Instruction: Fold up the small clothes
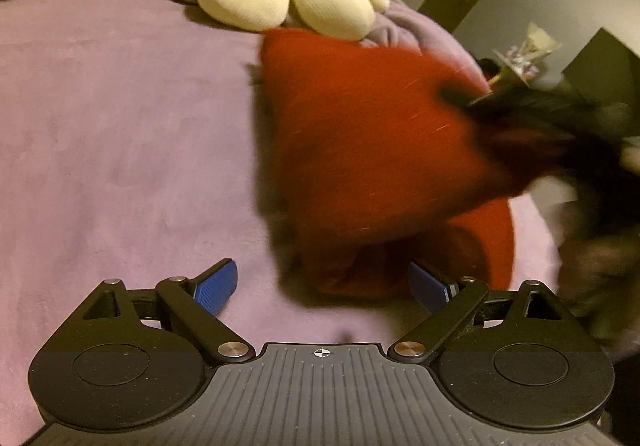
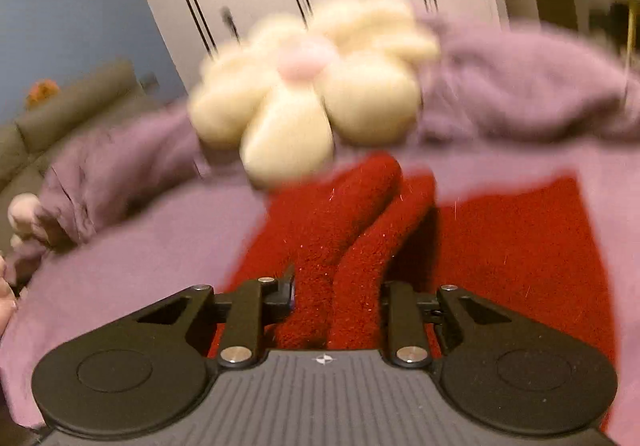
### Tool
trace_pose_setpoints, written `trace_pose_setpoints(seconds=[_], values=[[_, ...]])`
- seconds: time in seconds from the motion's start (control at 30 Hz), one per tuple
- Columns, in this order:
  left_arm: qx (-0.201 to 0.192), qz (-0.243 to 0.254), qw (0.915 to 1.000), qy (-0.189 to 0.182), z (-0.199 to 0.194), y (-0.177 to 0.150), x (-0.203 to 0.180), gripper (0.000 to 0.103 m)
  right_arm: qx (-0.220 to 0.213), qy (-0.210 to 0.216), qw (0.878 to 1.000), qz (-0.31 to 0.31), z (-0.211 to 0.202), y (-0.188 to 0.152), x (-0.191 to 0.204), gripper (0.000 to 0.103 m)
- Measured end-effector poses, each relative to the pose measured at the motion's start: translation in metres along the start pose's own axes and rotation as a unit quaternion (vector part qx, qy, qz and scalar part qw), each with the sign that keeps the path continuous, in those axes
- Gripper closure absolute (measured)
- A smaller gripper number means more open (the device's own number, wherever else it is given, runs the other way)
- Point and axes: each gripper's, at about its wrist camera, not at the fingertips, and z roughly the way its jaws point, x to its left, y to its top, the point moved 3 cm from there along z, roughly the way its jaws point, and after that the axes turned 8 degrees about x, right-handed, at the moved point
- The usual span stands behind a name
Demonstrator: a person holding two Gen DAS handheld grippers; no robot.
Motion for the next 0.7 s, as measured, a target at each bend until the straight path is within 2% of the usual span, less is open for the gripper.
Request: trace_pose_setpoints(seconds=[0.07,0.13,0.23,0.3,0.43,0.5,0.57,0.6,0.7], values=[[-0.003,-0.001,1.0000,0.010,0.002,0.001,-0.004,0.007,-0.048,-0.025,0.999,0.000,-0.030,0.000,-0.004,0.081],[-0.002,-0.003,0.9999,0.015,0.006,0.003,-0.008,0.007,-0.070,-0.072,0.995,-0.003,-0.047,-0.009,-0.020,0.081],[0.010,-0.003,0.9999,0.000,0.014,0.002,-0.018,0.007,-0.036,-0.148,0.988,0.001,-0.040,-0.031,-0.057,0.081],[0.016,0.005,0.9999,-0.002,0.018,-0.001,-0.024,0.007,0.017,-0.171,0.985,0.022,-0.024,-0.047,-0.084,0.080],[0.026,0.007,0.9995,0.016,0.023,-0.002,-0.030,0.007,0.014,-0.148,0.988,0.037,-0.028,-0.050,-0.094,0.076],[0.035,0.001,0.9990,0.027,0.025,-0.002,-0.031,0.007,0.016,-0.131,0.990,0.047,-0.033,-0.045,-0.091,0.070],[0.037,0.001,0.9988,0.032,0.026,-0.001,-0.032,0.007,0.011,-0.119,0.991,0.059,-0.039,-0.043,-0.091,0.051],[0.036,0.002,0.9988,0.035,0.026,-0.001,-0.033,0.007,0.010,-0.115,0.991,0.063,-0.042,-0.045,-0.093,0.048],[0.038,0.007,0.9982,0.045,0.029,-0.001,-0.036,0.007,0.020,-0.105,0.992,0.067,-0.056,-0.054,-0.089,0.046]])
